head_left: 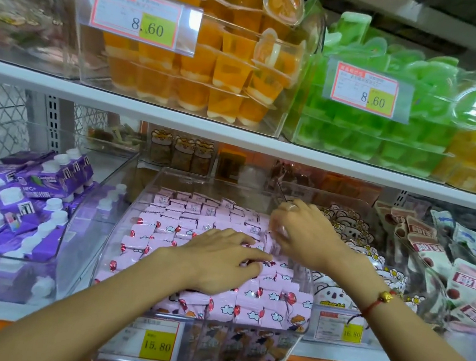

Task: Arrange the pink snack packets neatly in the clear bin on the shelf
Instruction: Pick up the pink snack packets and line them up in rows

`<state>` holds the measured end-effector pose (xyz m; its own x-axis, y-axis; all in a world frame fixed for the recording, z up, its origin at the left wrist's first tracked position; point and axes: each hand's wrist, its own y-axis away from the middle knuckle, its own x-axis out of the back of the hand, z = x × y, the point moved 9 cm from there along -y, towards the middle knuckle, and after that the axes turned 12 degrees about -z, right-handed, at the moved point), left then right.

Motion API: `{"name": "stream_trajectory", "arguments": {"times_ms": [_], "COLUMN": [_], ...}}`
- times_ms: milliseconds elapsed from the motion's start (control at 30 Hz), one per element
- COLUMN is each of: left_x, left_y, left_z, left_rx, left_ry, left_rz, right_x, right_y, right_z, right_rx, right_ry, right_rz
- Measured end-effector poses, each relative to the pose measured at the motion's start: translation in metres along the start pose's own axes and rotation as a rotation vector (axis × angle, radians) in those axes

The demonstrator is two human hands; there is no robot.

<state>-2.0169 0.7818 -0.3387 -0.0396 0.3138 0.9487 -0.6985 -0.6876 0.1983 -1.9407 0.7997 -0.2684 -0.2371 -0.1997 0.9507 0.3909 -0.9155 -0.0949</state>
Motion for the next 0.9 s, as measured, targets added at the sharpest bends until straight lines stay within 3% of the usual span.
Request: {"name": "stream_trajectory", "arguments": {"times_ms": [67, 233, 300, 367, 433, 500, 600, 733, 833, 900], "left_x": [-0.001, -0.002, 0.002, 0.018, 0.035, 0.049, 0.062, 0.063, 0.051, 0.041], "left_y": [-0.001, -0.002, -0.001, 0.005, 0.015, 0.02, 0.023, 0.029, 0.031, 0.032], "left_z": [-0.001, -0.003, -0.003, -0.015, -0.031, -0.034, -0.022, -0.021, -0.037, -0.048], "left_rx": [0.004, -0.011, -0.013, 0.035, 0.09, 0.044, -0.077, -0.124, -0.043, 0.058], "left_ry": [-0.004, 0.02, 0.166, 0.472, 0.775, 0.913, 0.929, 0.931, 1.293, 1.524], "left_rz": [-0.007, 0.001, 0.037, 0.187, 0.329, 0.356, 0.307, 0.275, 0.256, 0.283], "right_x": [0.009, 0.034, 0.038, 0.035, 0.026, 0.012, -0.004, -0.007, -0.005, 0.013], "right_y": [0.007, 0.042, 0.057, 0.064, 0.065, 0.059, 0.048, 0.04, 0.04, 0.045], "right_z": [0.007, 0.035, 0.043, 0.051, 0.058, 0.062, 0.055, 0.043, 0.039, 0.034], "right_rx": [-0.056, -0.255, -0.313, -0.364, -0.426, -0.476, -0.478, -0.41, -0.399, -0.354], "right_ry": [-0.079, -0.543, -0.695, -0.856, -1.013, -1.21, -1.448, -1.581, -1.511, -1.207], "right_rz": [0.142, 0.65, 0.806, 0.882, 0.875, 0.793, 0.667, 0.561, 0.496, 0.527]}}
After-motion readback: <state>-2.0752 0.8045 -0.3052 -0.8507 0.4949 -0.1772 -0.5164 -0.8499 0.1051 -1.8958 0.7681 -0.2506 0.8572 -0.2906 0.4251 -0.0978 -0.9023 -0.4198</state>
